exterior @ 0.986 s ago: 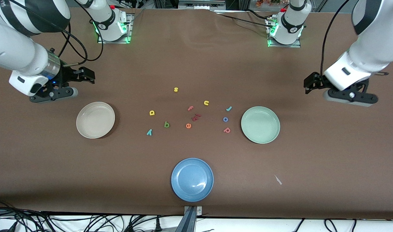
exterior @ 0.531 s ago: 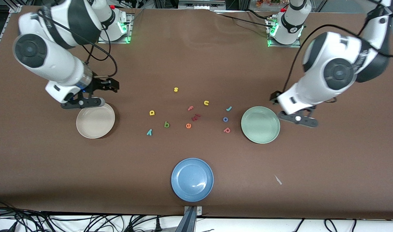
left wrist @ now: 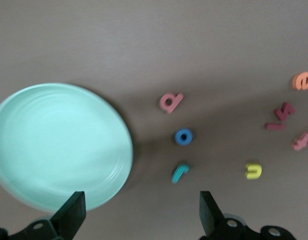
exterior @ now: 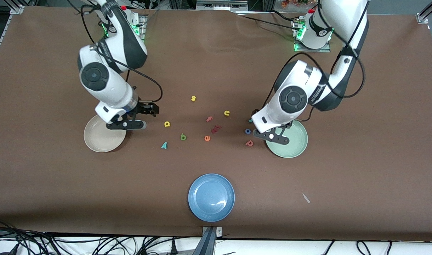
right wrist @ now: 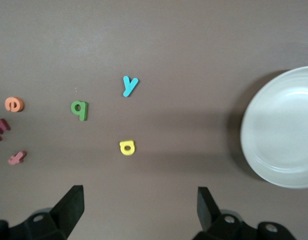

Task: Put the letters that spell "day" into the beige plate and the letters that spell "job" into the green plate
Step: 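Reach the right gripper to the yellow letter while the left gripper reaches the blue o, then grasp the yellow letter with the right gripper while the left gripper grasps the blue o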

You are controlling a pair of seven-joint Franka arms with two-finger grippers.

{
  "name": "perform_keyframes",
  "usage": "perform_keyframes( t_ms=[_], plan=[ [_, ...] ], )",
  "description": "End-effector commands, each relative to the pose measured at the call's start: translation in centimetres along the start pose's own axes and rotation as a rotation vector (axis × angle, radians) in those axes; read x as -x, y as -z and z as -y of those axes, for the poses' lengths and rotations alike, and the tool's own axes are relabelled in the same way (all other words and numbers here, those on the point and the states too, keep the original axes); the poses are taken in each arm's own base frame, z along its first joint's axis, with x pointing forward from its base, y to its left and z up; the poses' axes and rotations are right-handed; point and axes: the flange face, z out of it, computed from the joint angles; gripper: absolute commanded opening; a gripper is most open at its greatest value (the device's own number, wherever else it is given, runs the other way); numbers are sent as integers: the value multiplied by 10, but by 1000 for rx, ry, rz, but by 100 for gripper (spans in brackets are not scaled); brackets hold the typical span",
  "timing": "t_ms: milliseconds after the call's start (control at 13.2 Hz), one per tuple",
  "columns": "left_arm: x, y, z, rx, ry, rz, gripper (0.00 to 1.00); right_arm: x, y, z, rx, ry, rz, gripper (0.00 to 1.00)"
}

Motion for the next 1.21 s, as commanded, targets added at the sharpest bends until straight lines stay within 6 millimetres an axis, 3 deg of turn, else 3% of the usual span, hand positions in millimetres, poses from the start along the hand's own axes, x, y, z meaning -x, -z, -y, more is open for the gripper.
perform_keyframes(
  t_ms=[0,152,379,683,910,1138],
  plan=[
    [-11,-31,-26,17,-35,-24,100,9,-32,8,-6,-26,-24,100],
    [-14,-54,-48,30,-65,-58,94,12,-57,17,1,-28,-6,100],
    [-13,-66,-47,23,-69,-42,82,12,-89,22,1,-22,-3,100],
    [-11,-81,-48,16,-75,-34,83,16,-120,27,1,-11,0,100],
    [-8,-113,-48,-2,-83,-47,83,16,-137,31,2,-4,3,100],
    [-5,-123,-42,3,-75,-64,79,13,-154,33,-10,1,-22,100]
  ],
)
